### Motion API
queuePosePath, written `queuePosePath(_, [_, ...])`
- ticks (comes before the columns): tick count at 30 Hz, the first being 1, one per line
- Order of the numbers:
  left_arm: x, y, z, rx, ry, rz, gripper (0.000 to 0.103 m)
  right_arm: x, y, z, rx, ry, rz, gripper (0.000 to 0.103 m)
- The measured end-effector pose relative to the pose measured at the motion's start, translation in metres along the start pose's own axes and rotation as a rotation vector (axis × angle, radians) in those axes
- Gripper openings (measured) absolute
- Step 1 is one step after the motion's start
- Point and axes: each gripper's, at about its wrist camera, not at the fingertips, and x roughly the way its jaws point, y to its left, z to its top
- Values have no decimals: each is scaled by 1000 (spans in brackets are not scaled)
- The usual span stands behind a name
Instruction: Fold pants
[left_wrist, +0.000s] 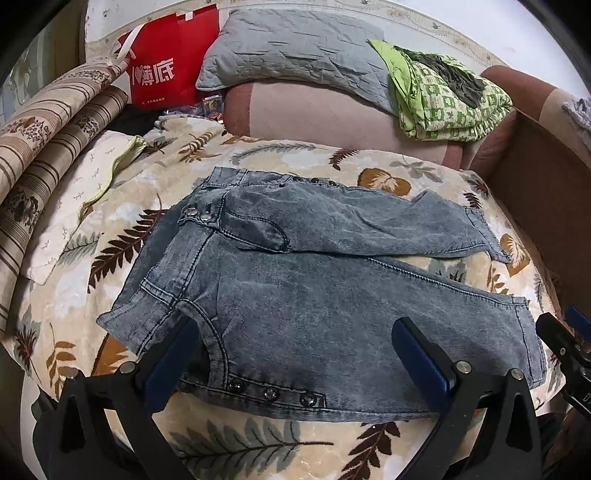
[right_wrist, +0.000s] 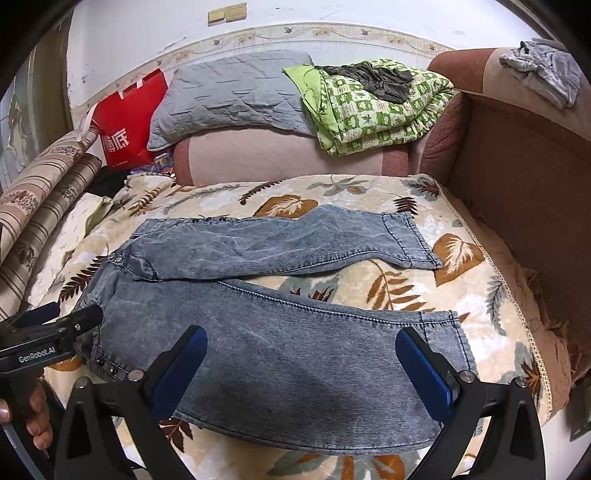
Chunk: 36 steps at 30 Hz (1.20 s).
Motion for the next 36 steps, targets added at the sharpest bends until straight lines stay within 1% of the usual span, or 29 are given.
queuePosePath(36, [2, 3, 2, -6, 2, -1, 103, 6, 12, 1, -20, 16, 9, 103])
